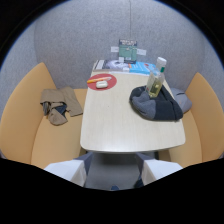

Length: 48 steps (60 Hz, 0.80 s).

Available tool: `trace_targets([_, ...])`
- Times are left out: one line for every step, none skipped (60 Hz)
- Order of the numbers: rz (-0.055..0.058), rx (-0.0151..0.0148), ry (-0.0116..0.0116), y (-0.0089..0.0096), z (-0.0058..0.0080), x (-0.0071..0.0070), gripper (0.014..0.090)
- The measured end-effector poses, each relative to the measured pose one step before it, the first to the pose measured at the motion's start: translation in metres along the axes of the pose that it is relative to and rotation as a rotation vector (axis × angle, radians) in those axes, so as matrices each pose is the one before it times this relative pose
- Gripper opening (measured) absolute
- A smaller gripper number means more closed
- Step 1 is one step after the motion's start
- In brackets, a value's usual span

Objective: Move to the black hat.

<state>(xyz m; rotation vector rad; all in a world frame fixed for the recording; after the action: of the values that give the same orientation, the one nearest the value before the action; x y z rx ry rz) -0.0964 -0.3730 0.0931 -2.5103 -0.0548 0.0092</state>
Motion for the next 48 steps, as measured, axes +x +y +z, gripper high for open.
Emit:
trace_targets([0.0012, 0.00395, 0.00119, 0.00132, 0.00231, -0.00102, 0.0873])
trace_targets([-0.0001, -0.00042, 0.00052, -0.00002, 0.00005, -0.00001, 0.0873])
trace_targets([-0.0015, -0.00456, -0.00106, -0.00124, -0.00220, 0.00094, 0.0873])
trace_targets([-0.0008, -0.00011, -0.00093, -0.00017, 0.00003, -0.00034, 0.0875])
trace_targets([-0.0005, -0.00003, -0.00191, 0.00012, -0.00014, -0.00039, 0.0872])
trace_targets([-0.0018, 0.00009, -0.00307, 0.00123, -0.00055, 0.00177, 0.0872])
trace_targets([-0.0004, -0.00128, -0.00199, 0.00018, -0.00018, 0.00006, 0.0873])
trace_targets([0.0005, -0.00137, -0.00173, 0.00051, -0.00014, 0.00004, 0.0872])
trace_targets([0.0003, -0.00062, -0.00201, 0.00017, -0.00002, 0.00017, 0.0872])
trace_targets([0.0002, 0.00064, -0.00270, 0.00006, 0.00016, 0.00052, 0.0874])
trace_targets([-0.0004, 0.00049, -0.00245, 0.00005, 0.00029, 0.00117, 0.0873])
trace_targets([-0.0039, 0.00189, -0.00307, 0.00076, 0.00110, 0.00376, 0.0874])
trace_targets([-0.0014, 0.00098, -0.00125, 0.00013, 0.00024, 0.00232, 0.0875])
trace_targets([-0.0009, 0.00207, -0.00146, 0.00008, 0.00047, 0.00281, 0.0873])
trace_targets([-0.0016, 0.00270, -0.00096, 0.00006, 0.00019, 0.00342, 0.0873])
trace_targets([-0.0028, 0.00188, 0.00119, 0.00021, 0.00067, 0.00422, 0.0875])
trace_targets([-0.0028, 0.00056, 0.00266, 0.00063, 0.00060, 0.00451, 0.0875])
trace_targets([0.0037, -0.00369, 0.00886, 0.00018, -0.00379, -0.00295, 0.0873])
trace_targets([-0.0077, 0.00660, -0.00346, 0.00084, 0.00591, 0.01151, 0.0874])
trace_targets([-0.0020, 0.00153, 0.00305, 0.00025, 0.00095, 0.00537, 0.0873])
trace_targets([-0.0025, 0.00225, 0.00534, 0.00024, 0.00102, 0.00568, 0.0874])
trace_targets([-0.0019, 0.00186, 0.00772, 0.00051, 0.00085, 0.00622, 0.0874])
trace_targets([-0.0010, 0.00070, 0.00808, 0.00097, 0.00041, 0.00606, 0.0874])
trace_targets([-0.0035, 0.00069, 0.00710, 0.00216, 0.00059, 0.00822, 0.0874])
trace_targets([-0.0024, -0.00065, 0.00641, 0.00150, 0.00065, 0.00614, 0.0871])
trace_targets([-0.0009, -0.00037, 0.00506, 0.00125, 0.00060, 0.00607, 0.0874])
trace_targets([0.0000, -0.00024, 0.00497, 0.00113, 0.00080, 0.00608, 0.0873])
trace_targets([0.0000, -0.00157, 0.00478, 0.00150, 0.00071, 0.00603, 0.0876])
trace_targets([0.0004, -0.00297, 0.00488, 0.00159, 0.00052, 0.00595, 0.0873])
trace_targets([0.0049, -0.00782, 0.01034, -0.00021, -0.00249, 0.00067, 0.0875])
trace_targets([-0.0040, 0.00571, -0.00394, 0.00306, 0.00444, 0.01280, 0.0876])
trace_targets([0.0015, -0.00086, 0.00390, 0.00103, 0.00080, 0.00619, 0.0875])
trace_targets([0.0013, -0.00153, 0.00393, 0.00109, 0.00120, 0.00605, 0.0877])
trace_targets([0.0018, -0.00271, 0.00434, 0.00108, 0.00097, 0.00575, 0.0874])
trace_targets([0.0029, -0.00195, 0.00360, 0.00086, 0.00100, 0.00561, 0.0874])
trace_targets([0.0027, -0.00127, 0.00270, 0.00073, 0.00083, 0.00525, 0.0875])
trace_targets([0.0028, -0.00050, 0.00273, 0.00041, 0.00105, 0.00515, 0.0875])
trace_targets([0.0026, -0.00070, 0.00424, 0.00039, 0.00069, 0.00456, 0.0875])
trace_targets([0.0020, -0.00021, 0.00114, -0.00002, 0.00124, 0.00513, 0.0874])
trace_targets([0.0014, 0.00043, 0.00064, -0.00062, 0.00207, 0.00565, 0.0875])
trace_targets([0.0015, 0.00113, 0.00185, -0.00073, 0.00154, 0.00467, 0.0874])
trace_targets([0.0004, 0.00253, 0.00062, -0.00120, 0.00182, 0.00424, 0.0873])
trace_targets([0.0005, 0.00391, -0.00002, -0.00155, 0.00204, 0.00397, 0.0872])
trace_targets([0.0009, 0.00413, -0.00120, -0.00196, 0.00218, 0.00369, 0.0873])
trace_targets([0.0017, 0.00374, -0.00070, -0.00228, 0.00262, 0.00208, 0.0873])
trace_targets([0.0004, 0.00452, -0.00353, -0.00196, 0.00257, 0.00271, 0.0875])
trace_targets([-0.0006, 0.00511, -0.00347, -0.00228, 0.00290, 0.00272, 0.0875])
trace_targets([-0.0008, 0.00508, -0.00265, -0.00233, 0.00308, 0.00299, 0.0875])
